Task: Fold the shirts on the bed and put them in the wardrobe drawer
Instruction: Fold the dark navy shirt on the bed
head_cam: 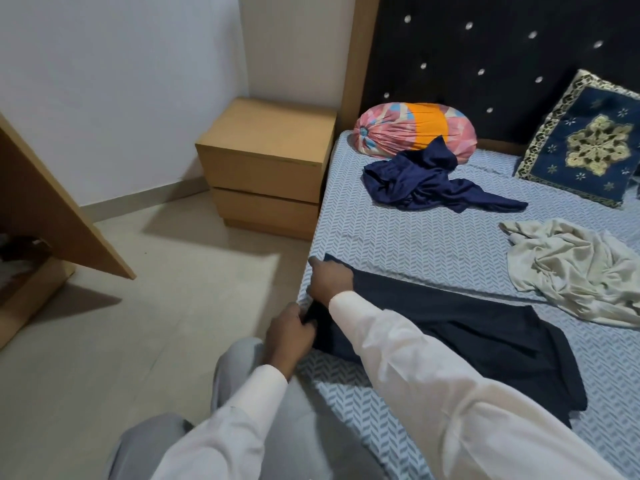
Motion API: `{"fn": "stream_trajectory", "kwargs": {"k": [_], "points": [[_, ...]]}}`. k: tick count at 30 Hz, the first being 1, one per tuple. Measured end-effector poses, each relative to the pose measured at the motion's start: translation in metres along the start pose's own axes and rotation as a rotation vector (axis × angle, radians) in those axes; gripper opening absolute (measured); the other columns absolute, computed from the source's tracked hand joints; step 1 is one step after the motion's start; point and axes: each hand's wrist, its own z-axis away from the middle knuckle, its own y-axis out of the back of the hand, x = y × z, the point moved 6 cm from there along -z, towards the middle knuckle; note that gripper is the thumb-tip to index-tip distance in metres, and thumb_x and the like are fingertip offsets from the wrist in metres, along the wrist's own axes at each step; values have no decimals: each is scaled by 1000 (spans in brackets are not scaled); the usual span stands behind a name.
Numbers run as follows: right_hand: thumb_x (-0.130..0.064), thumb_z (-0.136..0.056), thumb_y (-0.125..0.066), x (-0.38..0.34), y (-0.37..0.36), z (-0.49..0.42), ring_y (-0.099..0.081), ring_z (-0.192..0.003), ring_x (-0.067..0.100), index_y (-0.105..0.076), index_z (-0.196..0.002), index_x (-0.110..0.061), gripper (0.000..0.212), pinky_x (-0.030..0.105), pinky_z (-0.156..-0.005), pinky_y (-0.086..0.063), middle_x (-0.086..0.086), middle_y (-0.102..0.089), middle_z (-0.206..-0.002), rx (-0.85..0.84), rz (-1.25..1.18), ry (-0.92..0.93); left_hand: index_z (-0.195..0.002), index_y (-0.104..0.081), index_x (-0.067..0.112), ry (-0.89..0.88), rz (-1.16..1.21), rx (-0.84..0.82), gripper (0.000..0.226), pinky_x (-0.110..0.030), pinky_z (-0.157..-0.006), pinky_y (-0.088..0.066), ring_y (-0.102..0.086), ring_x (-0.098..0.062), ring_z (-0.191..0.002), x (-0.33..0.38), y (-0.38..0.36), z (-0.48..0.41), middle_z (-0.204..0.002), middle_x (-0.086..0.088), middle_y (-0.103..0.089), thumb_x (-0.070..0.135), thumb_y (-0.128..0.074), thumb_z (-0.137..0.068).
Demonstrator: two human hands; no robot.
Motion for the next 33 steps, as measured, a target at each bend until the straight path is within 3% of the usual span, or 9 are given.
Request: {"fn": "stream_trajectory", "kwargs": {"k": [4, 9, 10, 13, 17, 20, 25, 30, 33], "points": [[-9, -84, -51, -55, 18, -21, -62, -99, 30, -62, -100, -10, 20, 32, -69, -46, 11, -63, -106, 23, -127, 16, -80, -49, 19, -86, -32, 193, 17, -31, -58, -41, -58, -30, -73, 0, 69, -5, -77, -4, -65, 29, -62, -87], [-6, -77, -57, -18, 19, -14, -63, -83, 27, -62, -88, -6, 12, 32, -67, -45, 12, -63, -91, 42, -662, -8, -83, -55, 23, -256, 55, 159, 11, -31, -62, -49, -59, -16, -68, 17, 58, 1, -73, 9, -64, 24, -64, -77], [-7, -75, -61, 2, 13, -7, -63, -78, 25, -62, -90, -8, 15, 34, -66, -47, 12, -64, -90, 52, -823, 2, -83, -55, 24, -303, 47, 138, 12, -32, -63, -50, -57, -15, -66, 22, 46, 4, -72, 10, -61, 24, -64, -74], [-4, -77, -64, 73, -10, 29, -65, -93, 21, -46, -140, -19, 68, 36, -69, -53, 6, -58, -124, 12, -1229, -100, -94, -56, 27, -497, -125, 92, 28, -33, -76, -49, -53, -15, -83, 40, 2, 17, -90, 8, -53, 26, -62, -67], [9, -76, -61, 168, -34, 75, -60, -119, 21, -39, -148, -25, 83, 41, -95, -48, -1, -47, -146, 45, -1538, -205, -143, -34, 27, -605, -641, 5, 82, -38, -92, -42, -44, -26, -108, 57, -64, 28, -125, -4, -40, 38, -61, -66], [15, -75, -55, 222, -35, 104, -53, -129, 15, -36, -150, -21, 86, 42, -109, -42, 2, -42, -152, 115, -1537, -262, -154, -12, 29, -583, -820, -127, 94, -41, -96, -39, -39, -30, -119, 53, -102, 28, -142, -8, -30, 33, -63, -75], [3, -64, -55, 276, -27, 141, -47, -134, 14, -37, -149, -20, 89, 45, -113, -38, -1, -43, -149, 205, -1453, -316, -155, -16, 27, -643, -925, -181, 86, -40, -77, -49, -46, -33, -112, 60, -127, 34, -143, -15, -37, 17, -57, -80], [12, -77, -53, 321, -30, 170, -44, -135, 8, -37, -150, -22, 82, 38, -114, -37, -5, -42, -150, 305, -1314, -366, -151, -30, 28, -699, -891, -271, 86, -37, -65, -54, -54, -31, -99, 61, -148, 46, -135, -14, -46, 8, -62, -73], [11, -78, -54, 337, -39, 183, -51, -128, 14, -37, -150, -21, 80, 30, -102, -49, 0, -44, -149, 334, -1315, -474, -151, -29, 28, -731, -836, -323, 81, -35, -64, -51, -53, -30, -100, 60, -154, 52, -135, -13, -43, 7, -56, -77]]}}
